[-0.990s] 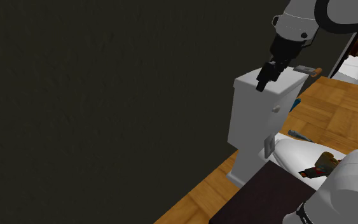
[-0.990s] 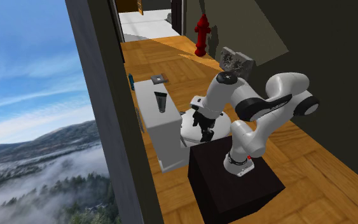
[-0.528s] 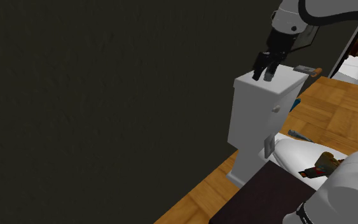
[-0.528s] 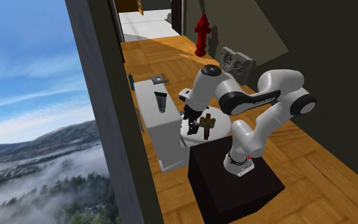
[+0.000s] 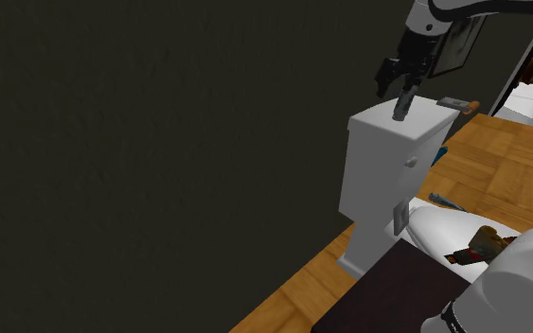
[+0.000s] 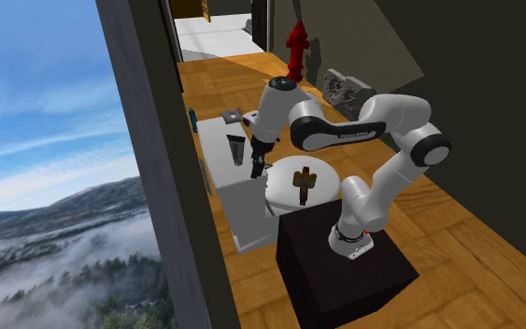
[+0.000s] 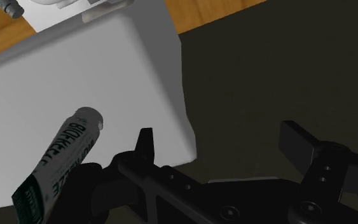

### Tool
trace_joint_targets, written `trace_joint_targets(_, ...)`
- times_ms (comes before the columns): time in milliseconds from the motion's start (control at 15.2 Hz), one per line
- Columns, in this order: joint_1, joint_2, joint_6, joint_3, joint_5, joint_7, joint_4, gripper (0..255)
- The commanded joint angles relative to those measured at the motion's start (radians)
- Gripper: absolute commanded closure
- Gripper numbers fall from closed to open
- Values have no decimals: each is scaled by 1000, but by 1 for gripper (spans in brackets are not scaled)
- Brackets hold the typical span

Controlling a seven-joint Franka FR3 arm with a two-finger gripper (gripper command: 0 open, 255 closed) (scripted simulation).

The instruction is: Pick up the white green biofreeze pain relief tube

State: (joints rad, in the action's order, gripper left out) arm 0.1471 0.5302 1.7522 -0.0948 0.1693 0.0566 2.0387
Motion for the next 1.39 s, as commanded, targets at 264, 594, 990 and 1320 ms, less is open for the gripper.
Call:
trace_joint_targets(264,54,-140,28,-77,-3,19,-151,0)
trace_joint_targets(594,95,-256,37,-145,-26,29,-288,0)
trace_joint_targets(990,123,-323,64,-191,-49,36,-346,0)
trace_joint_targets(1320,125,-299,142,-191,-40,45,-246,0)
